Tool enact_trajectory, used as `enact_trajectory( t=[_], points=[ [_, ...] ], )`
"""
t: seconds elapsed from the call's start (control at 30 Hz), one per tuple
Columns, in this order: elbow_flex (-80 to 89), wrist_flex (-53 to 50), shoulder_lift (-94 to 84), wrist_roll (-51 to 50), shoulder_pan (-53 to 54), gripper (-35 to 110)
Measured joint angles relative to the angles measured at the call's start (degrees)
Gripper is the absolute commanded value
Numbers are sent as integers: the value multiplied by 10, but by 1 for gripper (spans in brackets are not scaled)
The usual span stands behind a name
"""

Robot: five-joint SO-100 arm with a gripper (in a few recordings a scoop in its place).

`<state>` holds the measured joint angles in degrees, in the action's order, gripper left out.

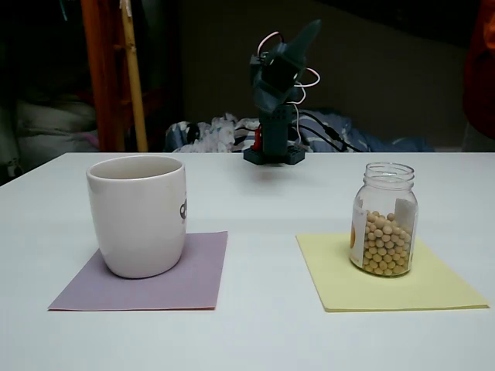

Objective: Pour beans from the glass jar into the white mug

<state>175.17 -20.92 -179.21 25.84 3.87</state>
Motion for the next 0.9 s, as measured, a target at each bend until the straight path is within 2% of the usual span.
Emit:
enact_trajectory(
  t=[0.13, 0.37, 0.43, 0.5, 0.9],
  points=[
    [19, -144, -98, -62, 8, 56],
    [19, -252, -105, -176, -4, 12],
    [19, -271, -105, -207, -6, 4],
    [19, -286, -105, -236, -6, 0],
    [51, -290, -105, -283, -17, 0]
  ],
)
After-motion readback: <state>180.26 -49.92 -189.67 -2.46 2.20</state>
